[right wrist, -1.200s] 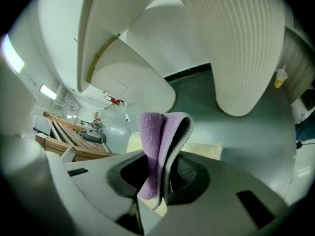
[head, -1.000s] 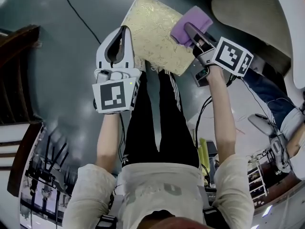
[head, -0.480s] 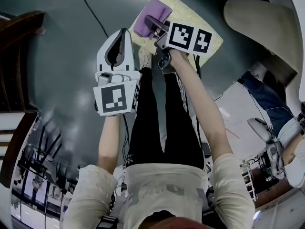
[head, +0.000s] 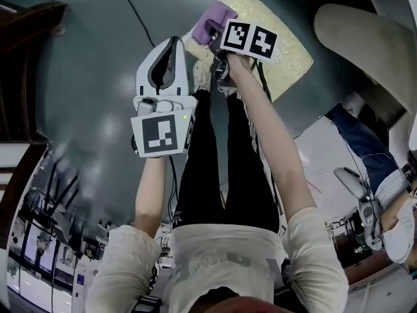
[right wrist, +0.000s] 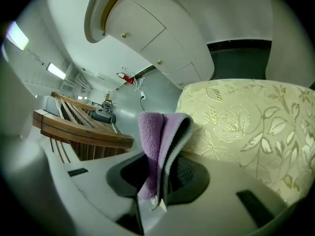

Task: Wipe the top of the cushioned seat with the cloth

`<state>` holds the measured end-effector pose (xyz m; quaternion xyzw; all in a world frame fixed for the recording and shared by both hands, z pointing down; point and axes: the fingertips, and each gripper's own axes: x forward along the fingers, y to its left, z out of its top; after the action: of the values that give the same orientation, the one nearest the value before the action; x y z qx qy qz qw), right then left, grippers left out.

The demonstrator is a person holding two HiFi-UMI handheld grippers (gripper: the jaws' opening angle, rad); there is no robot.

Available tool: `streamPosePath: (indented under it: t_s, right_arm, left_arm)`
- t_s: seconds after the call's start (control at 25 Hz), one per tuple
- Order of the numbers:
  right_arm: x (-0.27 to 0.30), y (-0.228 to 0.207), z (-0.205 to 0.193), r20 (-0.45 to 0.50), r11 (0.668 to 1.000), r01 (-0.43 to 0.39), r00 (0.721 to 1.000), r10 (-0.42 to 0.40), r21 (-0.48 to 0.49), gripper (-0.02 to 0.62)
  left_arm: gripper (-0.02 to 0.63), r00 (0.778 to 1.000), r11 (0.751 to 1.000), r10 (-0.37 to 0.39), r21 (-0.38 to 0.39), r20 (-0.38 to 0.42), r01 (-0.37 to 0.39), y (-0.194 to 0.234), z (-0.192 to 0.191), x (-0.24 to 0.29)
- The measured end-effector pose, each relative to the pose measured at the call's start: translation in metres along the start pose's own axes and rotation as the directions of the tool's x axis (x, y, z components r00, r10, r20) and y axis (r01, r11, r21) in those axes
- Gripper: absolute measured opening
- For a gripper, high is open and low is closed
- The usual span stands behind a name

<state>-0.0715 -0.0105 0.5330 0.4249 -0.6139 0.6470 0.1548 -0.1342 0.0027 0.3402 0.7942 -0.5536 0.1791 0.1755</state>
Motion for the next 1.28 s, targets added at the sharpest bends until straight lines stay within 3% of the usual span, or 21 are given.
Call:
streamPosePath:
  t_s: [0.68, 1.08, 1.28]
  right_arm:
    - [-0.011, -0.012, -0.005, 0.009, 0.999, 0.02, 1.0, -0.02, -0.033, 0.098]
    - [-0.059, -0.062, -0.022, 0.021, 0.996, 0.092, 0.996, -0.092, 0.004, 0.098]
    - [-0.104, -0.115, -0.039, 0.022, 0.991, 0.131, 0.991, -0.131, 0.026, 0.098]
  left_arm:
    - [0.006, 0.999, 1.0, -0.027, 0.006, 0.032, 0.027, -0.01, 0.008, 0.004]
    - [0.006, 0.997, 0.997, -0.074, 0.031, 0.032, 0.073, -0.025, 0.016, 0.009]
    - [0.006, 0.994, 0.993, -0.108, 0.049, 0.026, 0.107, -0.06, 0.012, 0.01]
